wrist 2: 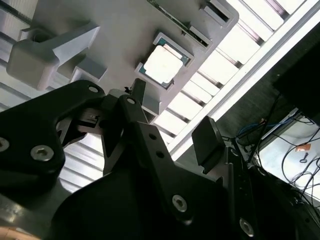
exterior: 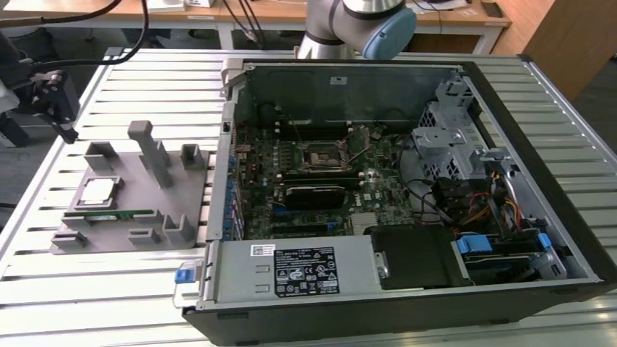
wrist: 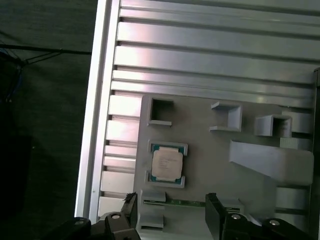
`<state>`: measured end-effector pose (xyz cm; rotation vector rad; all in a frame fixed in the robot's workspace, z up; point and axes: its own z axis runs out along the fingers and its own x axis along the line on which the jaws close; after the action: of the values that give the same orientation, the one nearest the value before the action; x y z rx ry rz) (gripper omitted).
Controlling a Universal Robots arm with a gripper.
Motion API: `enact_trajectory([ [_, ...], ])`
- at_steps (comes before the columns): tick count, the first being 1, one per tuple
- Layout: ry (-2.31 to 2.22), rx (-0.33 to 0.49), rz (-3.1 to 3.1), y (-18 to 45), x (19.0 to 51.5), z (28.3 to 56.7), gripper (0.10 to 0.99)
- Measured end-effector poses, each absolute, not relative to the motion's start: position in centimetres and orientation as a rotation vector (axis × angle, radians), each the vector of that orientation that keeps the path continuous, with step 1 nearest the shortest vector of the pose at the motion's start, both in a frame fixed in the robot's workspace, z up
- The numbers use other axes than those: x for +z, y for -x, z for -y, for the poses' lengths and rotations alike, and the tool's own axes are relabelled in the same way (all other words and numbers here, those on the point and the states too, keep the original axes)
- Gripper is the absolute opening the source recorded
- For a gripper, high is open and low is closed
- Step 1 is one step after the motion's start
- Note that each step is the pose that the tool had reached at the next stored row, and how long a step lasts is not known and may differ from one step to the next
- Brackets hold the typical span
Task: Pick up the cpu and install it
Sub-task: 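Pick up the cpu and move it towards the insertion slot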
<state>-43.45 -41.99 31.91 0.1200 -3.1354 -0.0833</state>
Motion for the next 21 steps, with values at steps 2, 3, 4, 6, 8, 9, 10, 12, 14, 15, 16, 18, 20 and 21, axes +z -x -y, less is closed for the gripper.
enact_trajectory([
  [2,-0.110,-0.083,3.136,43.4,31.5,41.9,0.647],
  [3,-0.109,-0.083,3.136,43.4,31.4,41.9,0.647],
  [4,-0.109,-0.083,3.136,43.4,31.2,41.9,0.647],
  [6,-0.108,-0.084,3.136,43.4,30.8,41.8,0.647],
  [8,-0.108,-0.085,3.136,43.4,30.4,41.8,0.647],
  [9,-0.108,-0.085,3.136,43.4,30.3,41.8,0.647],
  [10,-0.108,-0.085,3.136,43.4,30.1,41.8,0.647],
  [12,-0.108,-0.085,3.136,43.4,29.7,41.8,0.647],
  [14,-0.108,-0.085,3.136,43.4,29.4,41.8,0.647],
  [15,-0.108,-0.085,3.136,43.4,29.2,41.8,0.647],
  [16,-0.108,-0.084,3.136,43.5,29.0,41.8,0.647],
  [18,-0.108,-0.085,3.136,43.4,28.6,41.7,0.647],
  [20,-0.108,-0.085,3.136,43.4,28.3,41.7,0.647],
  [21,-0.108,-0.085,3.136,43.5,28.1,41.7,0.647],
])
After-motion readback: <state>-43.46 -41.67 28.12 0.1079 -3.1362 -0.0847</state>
